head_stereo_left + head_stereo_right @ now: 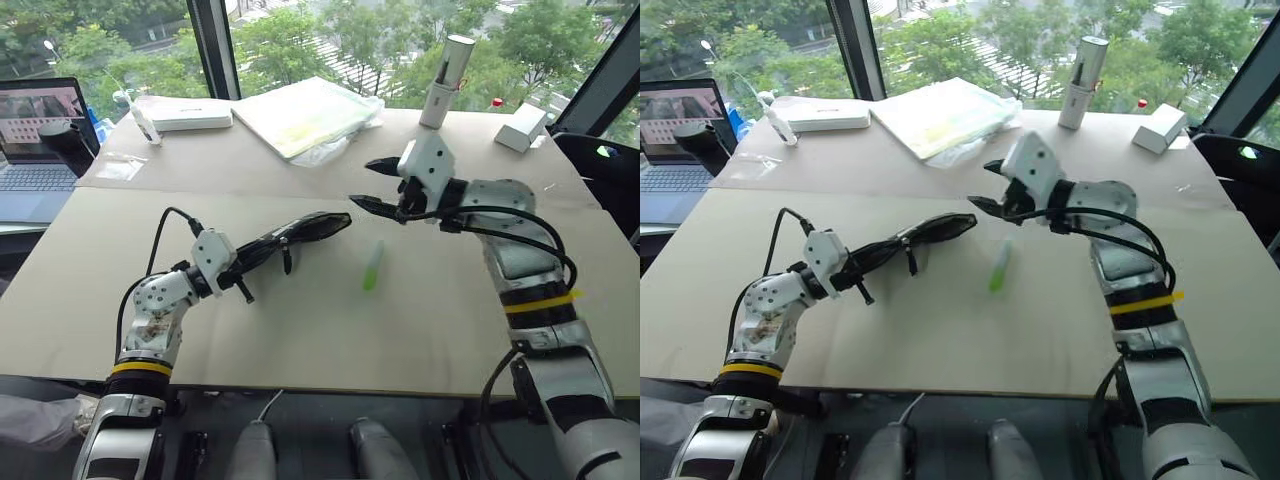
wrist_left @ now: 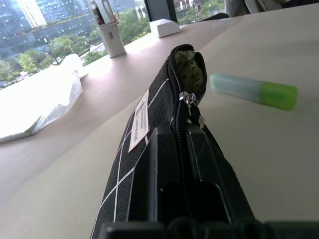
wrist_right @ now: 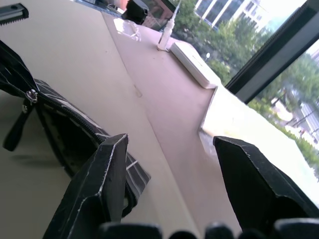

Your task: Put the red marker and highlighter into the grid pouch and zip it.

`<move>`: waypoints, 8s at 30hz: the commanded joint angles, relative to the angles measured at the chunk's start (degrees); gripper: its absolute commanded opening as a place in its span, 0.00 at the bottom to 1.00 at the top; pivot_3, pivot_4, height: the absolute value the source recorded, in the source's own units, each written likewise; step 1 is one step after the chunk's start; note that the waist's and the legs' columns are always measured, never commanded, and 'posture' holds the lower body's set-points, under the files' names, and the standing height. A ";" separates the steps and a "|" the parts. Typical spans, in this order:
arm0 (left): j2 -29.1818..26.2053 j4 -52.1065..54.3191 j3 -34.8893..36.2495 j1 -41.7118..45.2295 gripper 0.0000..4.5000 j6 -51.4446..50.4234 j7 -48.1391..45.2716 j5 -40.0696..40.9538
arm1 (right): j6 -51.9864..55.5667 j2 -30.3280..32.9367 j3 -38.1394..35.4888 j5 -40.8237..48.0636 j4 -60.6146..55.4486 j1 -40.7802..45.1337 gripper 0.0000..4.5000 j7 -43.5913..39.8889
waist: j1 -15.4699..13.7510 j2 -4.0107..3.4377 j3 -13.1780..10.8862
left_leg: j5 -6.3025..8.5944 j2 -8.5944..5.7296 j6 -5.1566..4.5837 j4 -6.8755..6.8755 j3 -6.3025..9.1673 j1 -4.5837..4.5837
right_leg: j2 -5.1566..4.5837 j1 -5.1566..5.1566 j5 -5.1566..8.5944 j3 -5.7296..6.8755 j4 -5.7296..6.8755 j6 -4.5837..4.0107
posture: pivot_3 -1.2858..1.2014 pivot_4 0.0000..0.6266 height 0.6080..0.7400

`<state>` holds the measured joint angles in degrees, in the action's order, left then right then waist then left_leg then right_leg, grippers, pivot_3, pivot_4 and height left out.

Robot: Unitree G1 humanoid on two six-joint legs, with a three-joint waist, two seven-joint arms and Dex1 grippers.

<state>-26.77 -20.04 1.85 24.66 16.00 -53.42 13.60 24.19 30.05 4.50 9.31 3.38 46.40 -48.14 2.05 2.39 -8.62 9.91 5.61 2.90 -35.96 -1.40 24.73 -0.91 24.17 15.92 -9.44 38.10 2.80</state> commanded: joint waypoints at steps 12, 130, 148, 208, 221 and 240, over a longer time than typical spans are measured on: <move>0.74 0.85 0.24 0.89 0.00 0.23 0.25 0.71 | 40.68 -12.23 -5.26 1.79 -17.59 -14.38 0.68 27.16 | 0.24 0.02 0.02 | -0.02 0.00 0.03 0.01 0.02 0.01 | 0.02 0.04 0.00 -0.01 -0.01 0.00 | 0.52 0.24 0.98; 3.24 6.17 -1.58 1.14 0.00 -4.34 -4.40 1.72 | -64.26 -3.44 24.37 -45.75 27.75 4.56 0.10 15.83 | 0.44 -0.03 -0.02 | -0.02 -0.02 0.03 0.06 0.01 -0.04 | 0.02 0.02 0.00 -0.03 -0.04 -0.01 | 0.52 0.24 0.98; 3.41 5.54 -1.86 1.97 0.00 -4.51 -4.53 1.63 | -56.76 -6.15 21.17 -39.70 25.66 5.01 0.61 12.51 | 0.35 -0.03 -0.02 | -0.02 -0.02 0.03 0.05 0.02 -0.04 | 0.02 -0.01 -0.01 -0.02 -0.03 -0.02 | 0.52 0.24 0.98; 4.18 3.95 -2.05 2.28 0.00 -4.06 -4.18 1.58 | 14.18 -13.39 11.29 4.67 -10.36 -12.58 0.01 11.29 | -0.39 -0.02 -0.01 | -0.04 -0.02 0.06 -0.02 0.10 0.02 | 0.07 -0.01 0.01 -0.01 -0.01 0.02 | 0.52 0.24 0.98; 3.31 2.90 -1.16 2.58 0.00 -3.79 -4.04 1.81 | 12.72 3.75 -0.18 2.02 -5.46 -16.15 0.01 9.70 | -0.95 -0.02 -0.01 | -0.04 -0.02 0.06 -0.03 0.10 0.01 | 0.07 -0.01 0.01 -0.02 -0.04 0.02 | 0.52 0.24 0.98; 4.90 -0.05 -2.57 4.82 0.00 -1.97 -4.72 1.22 | 19.60 3.75 -0.79 11.42 -10.64 -21.31 0.63 0.92 | -1.15 -0.02 -0.01 | -0.04 -0.02 0.06 -0.04 0.10 0.00 | 0.07 -0.04 0.01 -0.02 -0.04 0.02 | 0.52 0.24 0.98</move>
<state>-21.96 -20.73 -1.10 28.33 12.40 -57.96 14.14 42.64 32.10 6.27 19.14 -4.89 25.48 -46.02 0.90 2.37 -8.64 9.87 5.58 2.96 -36.00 -1.30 24.73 -0.84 24.12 15.94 -9.46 38.06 2.83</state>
